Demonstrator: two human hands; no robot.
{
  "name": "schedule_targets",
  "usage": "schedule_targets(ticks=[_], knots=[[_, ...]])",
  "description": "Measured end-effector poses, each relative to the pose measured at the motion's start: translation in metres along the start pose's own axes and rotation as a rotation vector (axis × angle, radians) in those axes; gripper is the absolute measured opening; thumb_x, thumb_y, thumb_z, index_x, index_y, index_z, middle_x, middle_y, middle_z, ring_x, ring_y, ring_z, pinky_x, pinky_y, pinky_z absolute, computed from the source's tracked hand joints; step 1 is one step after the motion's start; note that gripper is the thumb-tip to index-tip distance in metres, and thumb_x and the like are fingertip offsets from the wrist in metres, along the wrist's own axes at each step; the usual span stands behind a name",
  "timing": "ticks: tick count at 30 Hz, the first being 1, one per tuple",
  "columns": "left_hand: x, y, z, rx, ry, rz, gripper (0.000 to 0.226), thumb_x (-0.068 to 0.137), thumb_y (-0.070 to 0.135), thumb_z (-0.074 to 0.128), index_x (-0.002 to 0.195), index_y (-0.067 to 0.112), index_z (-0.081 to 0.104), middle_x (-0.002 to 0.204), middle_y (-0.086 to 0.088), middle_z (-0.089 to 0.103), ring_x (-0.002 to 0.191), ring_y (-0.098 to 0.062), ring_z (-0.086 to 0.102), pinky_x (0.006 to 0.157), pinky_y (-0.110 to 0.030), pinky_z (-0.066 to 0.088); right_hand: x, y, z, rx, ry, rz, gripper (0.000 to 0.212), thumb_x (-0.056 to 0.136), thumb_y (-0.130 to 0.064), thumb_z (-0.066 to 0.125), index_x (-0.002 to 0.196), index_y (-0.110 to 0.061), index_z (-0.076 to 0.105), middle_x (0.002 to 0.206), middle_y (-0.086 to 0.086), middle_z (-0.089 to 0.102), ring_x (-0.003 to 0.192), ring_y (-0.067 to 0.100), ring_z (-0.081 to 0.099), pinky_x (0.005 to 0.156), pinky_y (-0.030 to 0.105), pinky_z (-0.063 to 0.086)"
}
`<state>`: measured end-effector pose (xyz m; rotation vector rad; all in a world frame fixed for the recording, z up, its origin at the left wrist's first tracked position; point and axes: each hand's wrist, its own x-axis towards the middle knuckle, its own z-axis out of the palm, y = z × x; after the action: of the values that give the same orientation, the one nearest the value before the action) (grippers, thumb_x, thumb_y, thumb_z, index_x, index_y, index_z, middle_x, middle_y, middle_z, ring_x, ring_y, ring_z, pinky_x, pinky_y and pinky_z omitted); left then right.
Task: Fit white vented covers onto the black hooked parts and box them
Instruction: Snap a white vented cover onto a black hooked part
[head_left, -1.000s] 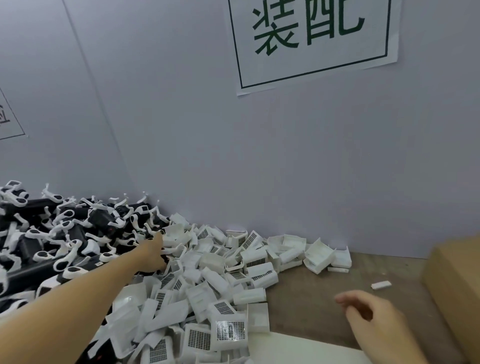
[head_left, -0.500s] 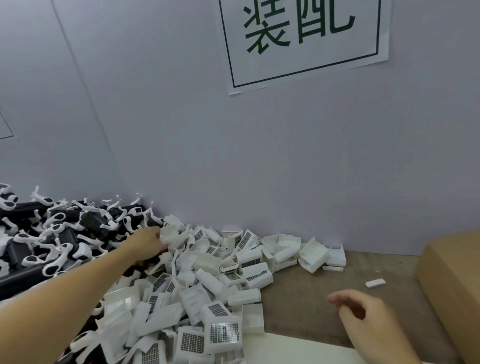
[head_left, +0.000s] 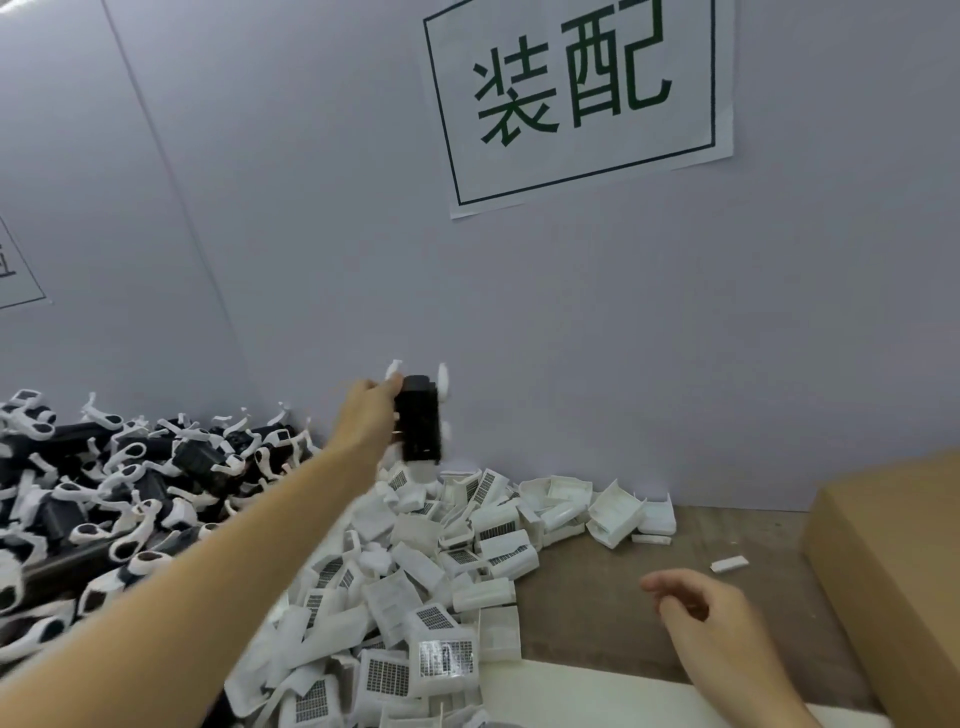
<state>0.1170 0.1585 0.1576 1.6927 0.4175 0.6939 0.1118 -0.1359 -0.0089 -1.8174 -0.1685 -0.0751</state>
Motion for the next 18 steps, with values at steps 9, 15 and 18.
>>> schedule_targets(ticks=[9,15,18], knots=[[-0.144,-0.051,0.115,0.093,-0.077,0.369,0.021,0.102,0.023,0.053,0.083,0.027,0.045,0.079,0.007,0.054,0.073,-0.002,0.049,0.064,-0.013,0.039,0.001,-0.013,-0.011,0.591,0.031,0.207,0.026,0.102,-0.02,0.051,0.099,-0.007,0.073,0.076,0.01,0.074,0.066,0.025,0.067,0.057,0.033,0.048],[-0.172,-0.091,0.149,0.286,-0.365,0.628,0.015,0.09,0.01,0.064,0.088,0.023,0.056,0.09,0.017,0.055,0.09,-0.001,0.051,0.077,-0.014,0.039,-0.005,-0.021,-0.02,0.823,-0.157,0.234,0.057,0.094,-0.058,0.05,0.096,-0.008,0.08,0.097,0.019,0.076,0.086,0.03,0.075,0.063,0.037,0.059],[-0.175,-0.087,0.153,0.257,-0.476,0.681,0.035,0.086,0.011,0.067,0.106,0.04,0.062,0.101,0.035,0.061,0.118,0.012,0.051,0.097,-0.008,0.036,-0.003,-0.019,-0.022,0.803,0.022,0.253,0.037,0.099,-0.036,0.057,0.103,-0.003,0.075,0.097,0.021,0.075,0.083,0.029,0.074,0.056,0.033,0.058]])
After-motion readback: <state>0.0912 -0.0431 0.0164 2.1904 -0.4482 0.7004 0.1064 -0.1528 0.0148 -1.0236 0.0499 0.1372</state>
